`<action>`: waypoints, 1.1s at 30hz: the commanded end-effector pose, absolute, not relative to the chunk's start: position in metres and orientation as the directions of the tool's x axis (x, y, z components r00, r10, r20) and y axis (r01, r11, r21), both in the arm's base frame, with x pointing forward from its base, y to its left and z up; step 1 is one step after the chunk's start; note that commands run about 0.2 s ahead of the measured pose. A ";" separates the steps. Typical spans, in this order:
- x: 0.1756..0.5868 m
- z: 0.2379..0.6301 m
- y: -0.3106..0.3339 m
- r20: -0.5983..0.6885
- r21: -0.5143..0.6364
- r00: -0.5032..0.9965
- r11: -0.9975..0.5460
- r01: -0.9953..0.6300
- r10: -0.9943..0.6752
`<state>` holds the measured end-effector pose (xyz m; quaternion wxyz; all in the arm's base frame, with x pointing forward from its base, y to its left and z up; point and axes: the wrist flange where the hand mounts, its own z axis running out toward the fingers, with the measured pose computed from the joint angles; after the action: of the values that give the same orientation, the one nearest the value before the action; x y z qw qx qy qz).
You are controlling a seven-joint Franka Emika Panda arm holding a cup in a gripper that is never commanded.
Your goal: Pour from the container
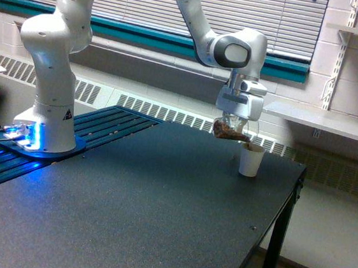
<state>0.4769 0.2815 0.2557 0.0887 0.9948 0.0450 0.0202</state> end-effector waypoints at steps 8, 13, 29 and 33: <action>0.492 0.257 0.289 0.043 0.184 0.997 -0.982 0.052 0.061; 0.493 0.256 0.287 0.039 0.188 0.998 -0.981 0.049 0.057; 0.493 0.256 0.270 0.022 0.236 0.997 -0.970 0.061 0.068; 0.489 0.254 0.264 0.008 0.257 0.996 -0.963 0.079 0.084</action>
<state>0.4897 0.2736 0.2502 0.1163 0.9925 0.0353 0.0104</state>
